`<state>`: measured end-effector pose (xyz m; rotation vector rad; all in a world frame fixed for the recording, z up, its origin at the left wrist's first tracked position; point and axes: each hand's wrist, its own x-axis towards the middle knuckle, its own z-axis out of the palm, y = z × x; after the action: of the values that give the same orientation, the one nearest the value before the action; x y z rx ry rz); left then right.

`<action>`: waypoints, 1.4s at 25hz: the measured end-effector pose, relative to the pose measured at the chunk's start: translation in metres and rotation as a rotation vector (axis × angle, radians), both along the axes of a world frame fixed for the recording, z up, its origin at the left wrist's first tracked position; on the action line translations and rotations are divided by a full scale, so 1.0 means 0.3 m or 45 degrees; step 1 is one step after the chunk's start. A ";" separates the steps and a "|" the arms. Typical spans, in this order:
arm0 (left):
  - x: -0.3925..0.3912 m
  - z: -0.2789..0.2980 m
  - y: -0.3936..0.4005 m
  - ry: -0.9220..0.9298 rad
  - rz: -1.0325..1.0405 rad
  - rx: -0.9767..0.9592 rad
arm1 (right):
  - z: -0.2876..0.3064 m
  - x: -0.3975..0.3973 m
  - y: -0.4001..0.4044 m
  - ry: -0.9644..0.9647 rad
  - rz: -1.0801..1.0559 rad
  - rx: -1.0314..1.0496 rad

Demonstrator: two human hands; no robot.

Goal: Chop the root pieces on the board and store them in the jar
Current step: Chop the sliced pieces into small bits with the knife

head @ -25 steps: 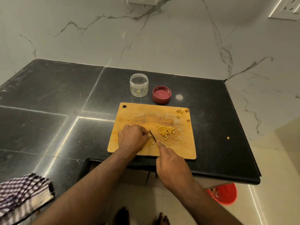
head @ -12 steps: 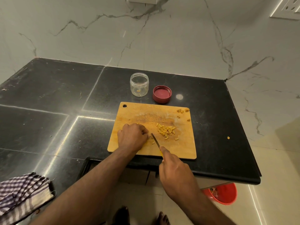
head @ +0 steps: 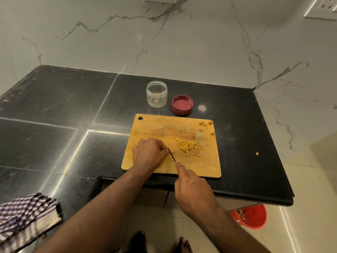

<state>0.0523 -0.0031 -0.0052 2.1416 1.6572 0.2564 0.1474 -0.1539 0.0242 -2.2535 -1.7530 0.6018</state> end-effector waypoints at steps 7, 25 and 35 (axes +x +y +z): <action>-0.003 -0.003 0.006 -0.011 -0.016 -0.028 | 0.021 0.005 -0.059 0.049 -0.049 0.100; -0.007 -0.012 0.018 -0.001 -0.010 -0.048 | 0.028 0.007 -0.071 0.039 -0.017 0.034; -0.006 -0.006 0.012 -0.027 0.002 -0.060 | 0.006 -0.002 0.041 0.022 -0.028 0.050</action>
<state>0.0506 0.0006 -0.0071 2.0962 1.6367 0.2369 0.1469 -0.1414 0.0260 -2.2319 -1.7149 0.5758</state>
